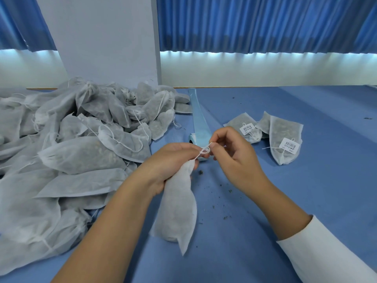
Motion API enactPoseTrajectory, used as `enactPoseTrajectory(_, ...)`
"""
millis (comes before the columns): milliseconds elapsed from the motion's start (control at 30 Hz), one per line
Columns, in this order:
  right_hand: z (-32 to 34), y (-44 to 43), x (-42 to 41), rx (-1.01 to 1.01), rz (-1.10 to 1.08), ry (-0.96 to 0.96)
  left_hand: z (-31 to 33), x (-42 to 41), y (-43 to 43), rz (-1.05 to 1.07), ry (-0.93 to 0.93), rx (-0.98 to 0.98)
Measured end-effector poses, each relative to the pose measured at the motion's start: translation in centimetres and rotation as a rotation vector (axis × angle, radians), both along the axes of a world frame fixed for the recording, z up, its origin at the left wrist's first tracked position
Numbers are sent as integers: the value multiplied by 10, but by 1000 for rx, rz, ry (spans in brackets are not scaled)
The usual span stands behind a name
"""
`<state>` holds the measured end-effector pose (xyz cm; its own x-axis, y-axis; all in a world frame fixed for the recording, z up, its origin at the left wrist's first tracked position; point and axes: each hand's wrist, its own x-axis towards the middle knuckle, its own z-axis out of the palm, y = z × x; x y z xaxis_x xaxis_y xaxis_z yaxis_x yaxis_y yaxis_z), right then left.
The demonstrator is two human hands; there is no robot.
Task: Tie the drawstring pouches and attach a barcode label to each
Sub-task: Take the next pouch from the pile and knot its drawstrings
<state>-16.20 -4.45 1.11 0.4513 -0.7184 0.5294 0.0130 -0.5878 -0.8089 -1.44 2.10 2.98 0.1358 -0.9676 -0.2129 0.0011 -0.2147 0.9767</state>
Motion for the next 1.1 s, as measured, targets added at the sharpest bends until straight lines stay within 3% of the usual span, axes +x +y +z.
enactPoseTrajectory(300, -3, -17, -2, 100, -72, 40, -3, -16, -1, 99, -136, -92)
enactPoseTrajectory(533, -8, -26, -8, -322, -241, 331, -9, -37, -4, 147, -105, -75)
enactPoseTrajectory(700, -5, -26, -4, -470, -321, 279, -8, -42, -5, 180, -54, -120)
enactPoseTrajectory(933, -4, -20, -4, -336, -278, 157, -9, -37, -5, 301, -256, -235)
enactPoseTrajectory(1100, -1, -9, -2, -46, -106, 42, -9, -26, -6, 407, -360, -293)
